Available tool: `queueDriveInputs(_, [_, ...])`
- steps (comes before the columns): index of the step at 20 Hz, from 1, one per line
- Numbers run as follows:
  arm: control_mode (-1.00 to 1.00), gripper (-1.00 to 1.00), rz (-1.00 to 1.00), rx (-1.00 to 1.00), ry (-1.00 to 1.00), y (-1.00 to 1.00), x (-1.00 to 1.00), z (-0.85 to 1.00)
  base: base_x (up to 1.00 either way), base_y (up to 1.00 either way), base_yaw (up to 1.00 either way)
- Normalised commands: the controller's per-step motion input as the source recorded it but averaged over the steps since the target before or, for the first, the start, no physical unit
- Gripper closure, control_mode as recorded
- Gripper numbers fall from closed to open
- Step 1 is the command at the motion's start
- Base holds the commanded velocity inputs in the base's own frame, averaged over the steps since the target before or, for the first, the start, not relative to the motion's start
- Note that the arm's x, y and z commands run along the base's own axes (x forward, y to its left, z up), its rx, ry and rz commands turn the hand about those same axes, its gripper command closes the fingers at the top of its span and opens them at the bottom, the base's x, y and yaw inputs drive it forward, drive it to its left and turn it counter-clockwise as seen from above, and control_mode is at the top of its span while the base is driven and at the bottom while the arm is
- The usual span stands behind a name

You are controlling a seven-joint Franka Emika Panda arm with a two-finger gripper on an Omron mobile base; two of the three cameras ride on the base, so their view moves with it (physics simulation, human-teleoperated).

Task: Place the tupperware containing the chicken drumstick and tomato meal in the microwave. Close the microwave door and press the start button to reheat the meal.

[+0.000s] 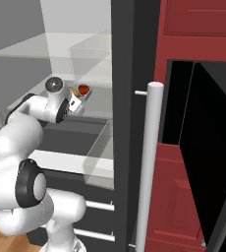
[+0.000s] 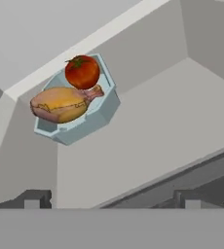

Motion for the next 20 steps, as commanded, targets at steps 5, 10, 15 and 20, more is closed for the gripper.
queueDriveInputs(5, [-1.0, -1.0, 0.0, 0.01, 0.0, 0.2, 0.47, -0.15, 0.0, 0.0, 0.0])
queueDriveInputs(10, [-1.0, -1.0, 0.0, 0.02, 0.04, 0.17, 0.59, -0.15, 0.0, 0.0, 0.0])
queueDriveInputs(15, [-1.0, -1.0, 0.0, 0.03, 0.05, 0.05, 0.66, -0.07, 0.0, 0.0, 0.0])
queueDriveInputs(20, [-1.0, -1.0, 0.0, 0.02, 0.04, 0.04, 0.64, -0.03, 0.0, 0.0, 0.0])
